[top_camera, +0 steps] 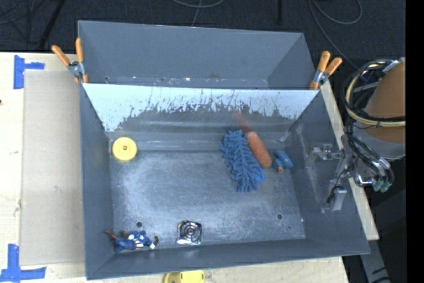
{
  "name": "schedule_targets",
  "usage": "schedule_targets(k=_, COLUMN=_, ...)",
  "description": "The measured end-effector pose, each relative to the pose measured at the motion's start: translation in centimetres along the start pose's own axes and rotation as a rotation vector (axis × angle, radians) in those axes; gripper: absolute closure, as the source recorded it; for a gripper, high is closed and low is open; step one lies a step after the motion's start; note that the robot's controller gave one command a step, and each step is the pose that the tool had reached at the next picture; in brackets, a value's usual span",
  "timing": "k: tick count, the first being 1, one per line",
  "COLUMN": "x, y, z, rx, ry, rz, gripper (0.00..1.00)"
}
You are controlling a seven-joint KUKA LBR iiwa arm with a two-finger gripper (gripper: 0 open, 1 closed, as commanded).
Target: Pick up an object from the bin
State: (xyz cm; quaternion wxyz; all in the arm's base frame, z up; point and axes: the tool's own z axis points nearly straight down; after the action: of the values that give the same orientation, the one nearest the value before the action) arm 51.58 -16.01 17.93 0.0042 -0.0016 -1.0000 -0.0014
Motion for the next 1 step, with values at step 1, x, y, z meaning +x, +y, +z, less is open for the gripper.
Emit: schedule_targets(k=1, x=-0.17, y=0.04, z=-0.46, rx=0.002, ry=-0.008, rz=-0.004, gripper=0.00)
